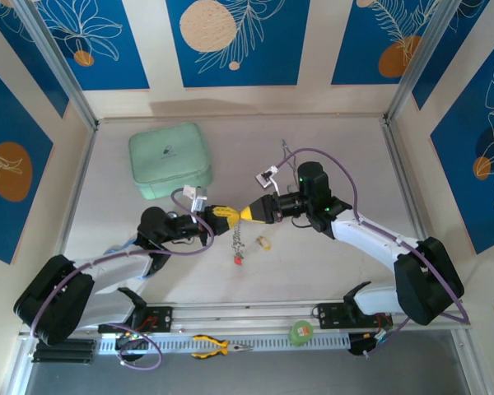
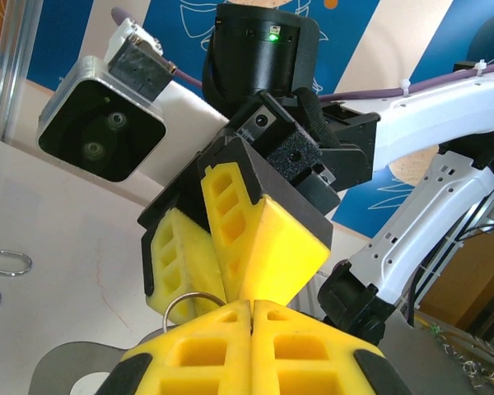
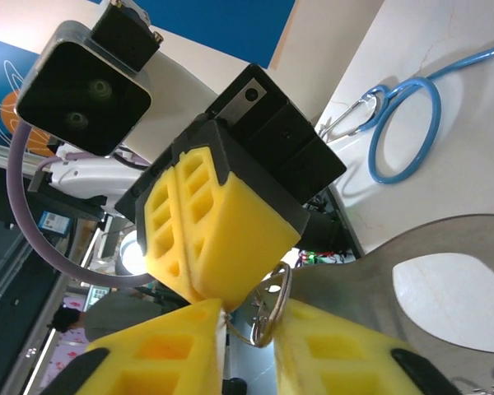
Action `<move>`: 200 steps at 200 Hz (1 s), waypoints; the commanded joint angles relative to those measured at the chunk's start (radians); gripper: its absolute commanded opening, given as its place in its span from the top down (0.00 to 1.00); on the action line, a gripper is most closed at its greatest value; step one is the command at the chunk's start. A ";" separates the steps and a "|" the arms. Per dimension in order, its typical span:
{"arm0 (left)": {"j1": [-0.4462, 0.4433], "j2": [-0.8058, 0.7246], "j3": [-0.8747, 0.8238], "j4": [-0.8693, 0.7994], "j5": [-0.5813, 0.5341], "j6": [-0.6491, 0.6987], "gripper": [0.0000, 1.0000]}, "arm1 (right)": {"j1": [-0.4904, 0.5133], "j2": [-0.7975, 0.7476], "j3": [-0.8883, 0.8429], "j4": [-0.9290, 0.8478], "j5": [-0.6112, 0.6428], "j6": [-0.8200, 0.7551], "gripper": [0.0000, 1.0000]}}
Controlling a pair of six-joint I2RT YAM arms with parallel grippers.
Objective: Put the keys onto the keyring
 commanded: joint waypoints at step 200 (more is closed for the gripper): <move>-0.005 -0.047 0.008 0.009 0.035 0.168 1.00 | -0.020 -0.016 0.021 -0.032 0.056 0.057 0.58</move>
